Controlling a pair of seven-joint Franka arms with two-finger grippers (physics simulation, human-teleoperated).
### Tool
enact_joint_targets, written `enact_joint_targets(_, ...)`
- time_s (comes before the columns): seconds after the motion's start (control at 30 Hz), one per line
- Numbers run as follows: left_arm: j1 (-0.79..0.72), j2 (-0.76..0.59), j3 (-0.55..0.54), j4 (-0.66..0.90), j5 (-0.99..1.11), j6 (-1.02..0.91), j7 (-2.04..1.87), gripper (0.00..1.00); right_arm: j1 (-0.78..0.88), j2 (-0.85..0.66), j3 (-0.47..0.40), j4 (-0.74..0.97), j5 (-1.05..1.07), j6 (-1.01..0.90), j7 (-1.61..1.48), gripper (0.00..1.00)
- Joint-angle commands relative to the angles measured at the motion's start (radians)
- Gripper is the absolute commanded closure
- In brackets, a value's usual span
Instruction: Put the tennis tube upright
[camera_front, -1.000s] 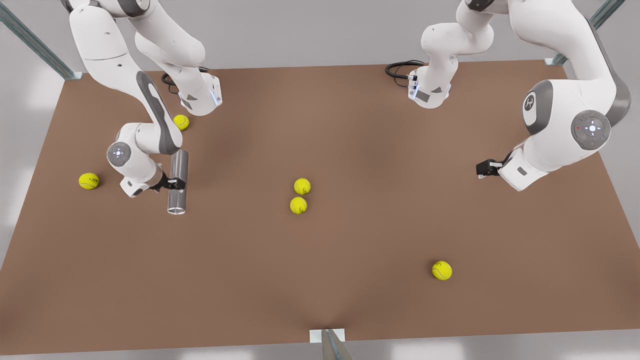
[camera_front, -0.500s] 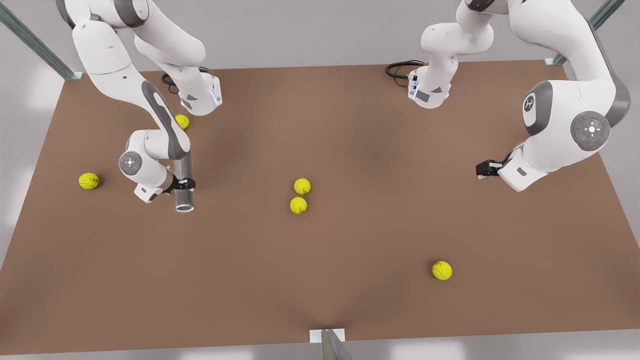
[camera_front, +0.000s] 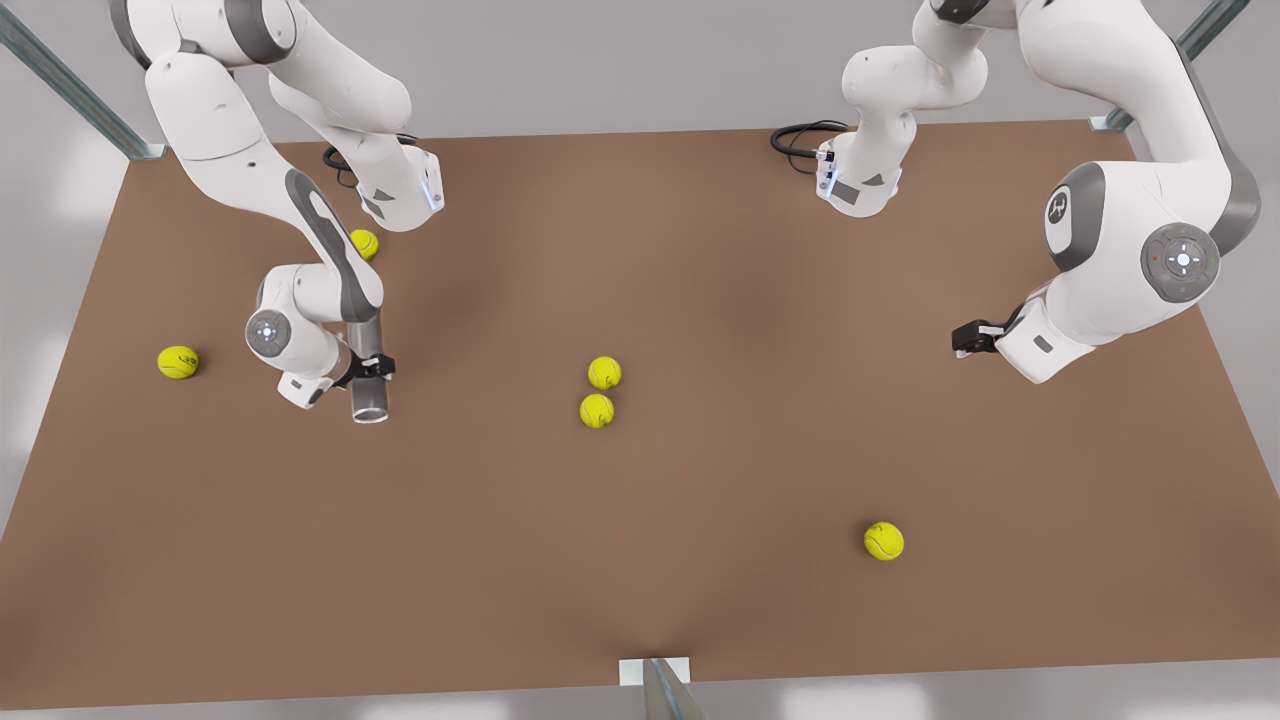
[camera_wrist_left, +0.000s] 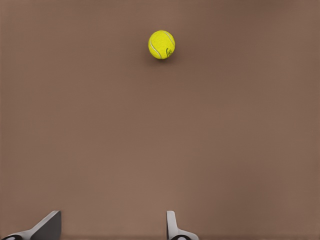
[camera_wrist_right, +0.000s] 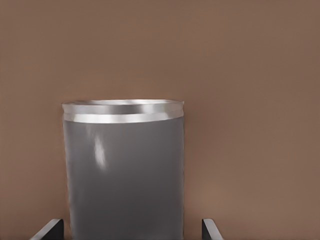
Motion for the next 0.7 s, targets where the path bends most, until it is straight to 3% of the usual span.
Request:
enact_joint_targets(0.0,0.0,-0.001,0.0,0.0,0.0,0.0,0.0,0.0,0.0,0.003,0.0,0.002,-0.003,0.0,-0.041,0.0)
enact_joint_targets(0.17,0.0,0.005,0.0,0.0,0.0,0.0,0.0,0.0,-0.001,0.008,0.0,0.005,-0.006,0.0,-0.043,0.16)
enact_joint_targets(0.27,0.0,0.005,0.0,-0.002,0.0,0.0,0.0,0.0,-0.001,0.015,0.0,0.01,-0.006,0.0,-0.043,0.2)
enact_joint_targets(0.67,0.0,0.005,0.0,0.0,0.0,0.0,0.0,0.0,-0.003,0.017,0.0,0.016,-0.006,-0.02,-0.043,0.2)
